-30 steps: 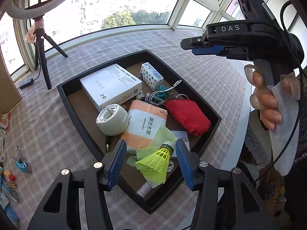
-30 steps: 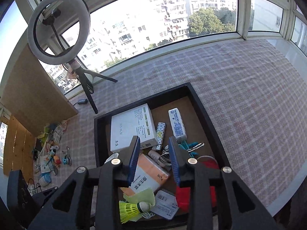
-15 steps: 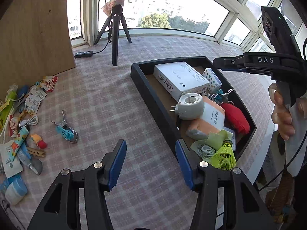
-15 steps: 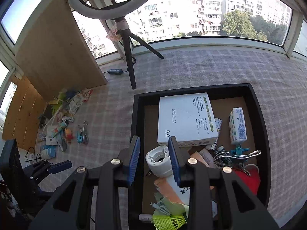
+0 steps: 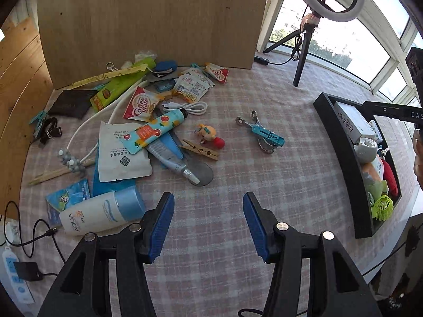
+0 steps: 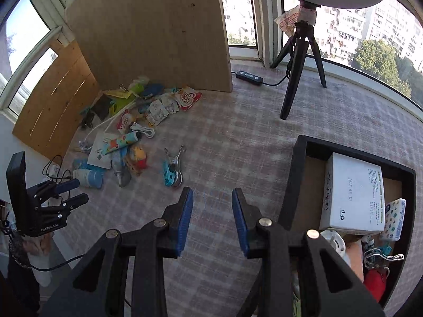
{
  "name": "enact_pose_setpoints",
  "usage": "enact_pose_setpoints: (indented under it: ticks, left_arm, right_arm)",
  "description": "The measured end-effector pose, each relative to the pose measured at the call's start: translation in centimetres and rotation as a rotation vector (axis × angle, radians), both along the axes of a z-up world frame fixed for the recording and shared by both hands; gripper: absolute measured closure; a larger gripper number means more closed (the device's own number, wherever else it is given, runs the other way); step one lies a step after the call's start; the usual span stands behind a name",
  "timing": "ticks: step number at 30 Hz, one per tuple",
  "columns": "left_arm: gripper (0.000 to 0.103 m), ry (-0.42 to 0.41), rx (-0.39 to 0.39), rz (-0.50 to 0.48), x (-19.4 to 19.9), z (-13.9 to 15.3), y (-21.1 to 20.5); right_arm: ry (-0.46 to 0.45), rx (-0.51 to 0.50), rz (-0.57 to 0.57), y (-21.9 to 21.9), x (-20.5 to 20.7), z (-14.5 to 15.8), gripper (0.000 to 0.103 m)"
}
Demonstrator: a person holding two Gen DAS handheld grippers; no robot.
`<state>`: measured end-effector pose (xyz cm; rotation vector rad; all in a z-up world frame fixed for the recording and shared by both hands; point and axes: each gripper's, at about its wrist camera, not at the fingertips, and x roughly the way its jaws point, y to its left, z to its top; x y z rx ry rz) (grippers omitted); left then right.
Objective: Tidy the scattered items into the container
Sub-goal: 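Move both tools back over the orange toy figure and sunscreen bottle, then grasp the orange toy figure with the right tool while the left grasps the AQUA sunscreen bottle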
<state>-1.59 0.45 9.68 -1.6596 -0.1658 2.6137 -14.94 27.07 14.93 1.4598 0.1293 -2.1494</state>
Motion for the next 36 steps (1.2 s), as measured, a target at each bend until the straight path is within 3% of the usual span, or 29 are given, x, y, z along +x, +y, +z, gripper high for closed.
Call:
enact_pose_setpoints:
  ticks: [7, 16, 22, 28, 33, 36]
  left_arm:
    - [0.051, -0.022, -0.053, -0.024, 1.3, -1.4, -4.5]
    - [0.051, -0.082, -0.179, -0.185, 0.3, -3.8, -6.3]
    - [0.051, -0.135, -0.214, -0.268, -0.8, -5.7, -6.8]
    - [0.039, -0.182, -0.266, -0.378, -1.4, -7.7, -6.2]
    - [0.038, -0.224, -0.254, -0.431, -0.8, -9.0, -5.5]
    - [0.043, -0.225, -0.220, -0.409, -0.8, -9.0, -5.4]
  right_arm:
    - [-0.017, 0.040, 0.178, -8.6, 0.7, -1.7, 0.073]
    - [-0.103, 0.091, 0.289, -16.8, -0.1, -5.8, 0.073]
    - [-0.133, 0.129, 0.326, -19.7, -1.1, -8.0, 0.073]
    - [-0.155, 0.153, 0.334, -21.3, -1.9, -9.8, 0.073]
    - [-0.169, 0.158, 0.336, -21.9, -2.3, -10.8, 0.073]
    - [-0.174, 0.170, 0.329, -22.1, -2.7, -11.4, 0.073]
